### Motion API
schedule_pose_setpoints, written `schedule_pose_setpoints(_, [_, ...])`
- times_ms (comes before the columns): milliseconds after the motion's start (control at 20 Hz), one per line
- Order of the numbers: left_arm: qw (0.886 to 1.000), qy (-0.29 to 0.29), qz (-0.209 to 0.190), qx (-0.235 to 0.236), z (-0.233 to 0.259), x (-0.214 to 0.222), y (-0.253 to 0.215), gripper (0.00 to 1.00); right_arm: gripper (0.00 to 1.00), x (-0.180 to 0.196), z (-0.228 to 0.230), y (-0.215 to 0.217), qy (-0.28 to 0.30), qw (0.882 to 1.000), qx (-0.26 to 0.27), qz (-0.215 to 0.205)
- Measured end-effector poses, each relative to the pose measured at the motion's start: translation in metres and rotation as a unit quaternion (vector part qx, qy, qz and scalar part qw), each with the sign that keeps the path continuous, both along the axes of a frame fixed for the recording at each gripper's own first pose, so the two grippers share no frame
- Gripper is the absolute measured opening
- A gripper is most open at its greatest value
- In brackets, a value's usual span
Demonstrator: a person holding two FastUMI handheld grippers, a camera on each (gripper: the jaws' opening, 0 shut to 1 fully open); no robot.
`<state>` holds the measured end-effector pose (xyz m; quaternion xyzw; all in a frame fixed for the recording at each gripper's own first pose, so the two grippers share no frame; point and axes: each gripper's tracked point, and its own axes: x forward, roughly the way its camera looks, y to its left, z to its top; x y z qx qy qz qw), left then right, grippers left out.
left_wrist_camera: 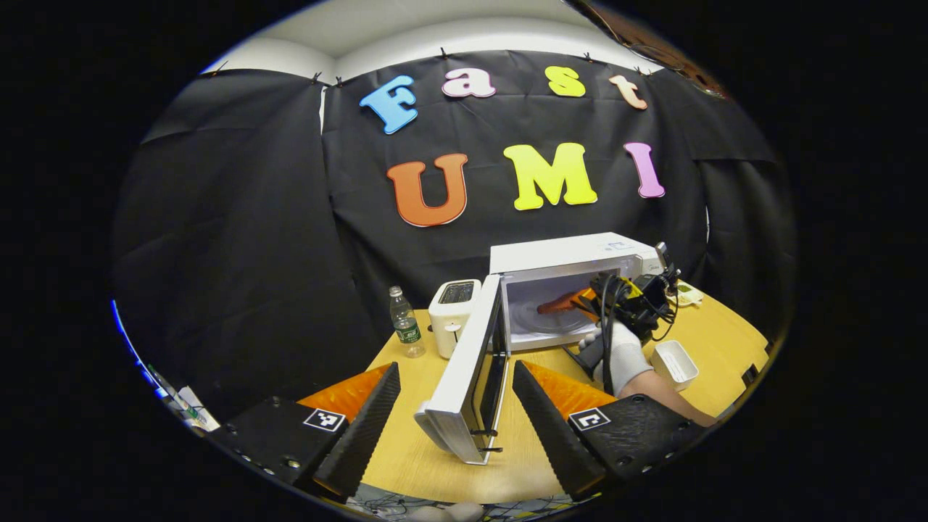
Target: Open the microwave oven with the left hand, put the food in, and close the microwave oven.
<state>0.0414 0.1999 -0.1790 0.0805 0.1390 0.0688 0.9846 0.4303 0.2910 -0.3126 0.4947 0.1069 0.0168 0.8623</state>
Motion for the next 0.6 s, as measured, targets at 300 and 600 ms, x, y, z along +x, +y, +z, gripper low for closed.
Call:
schedule_pose_setpoints(300, [1.0, 0.0, 0.021, 0.011, -0.005, 0.003, 0.023, 0.96, 0.1, 0.03, -0.038, 0.003, 0.001, 0.998, -0.058, -0.026])
schedule_pose_setpoints(600, [1.0, 0.001, 0.019, 0.013, -0.006, 0.011, 0.023, 0.96, 0.2, 0.033, -0.043, -0.006, -0.004, 0.987, -0.154, -0.036])
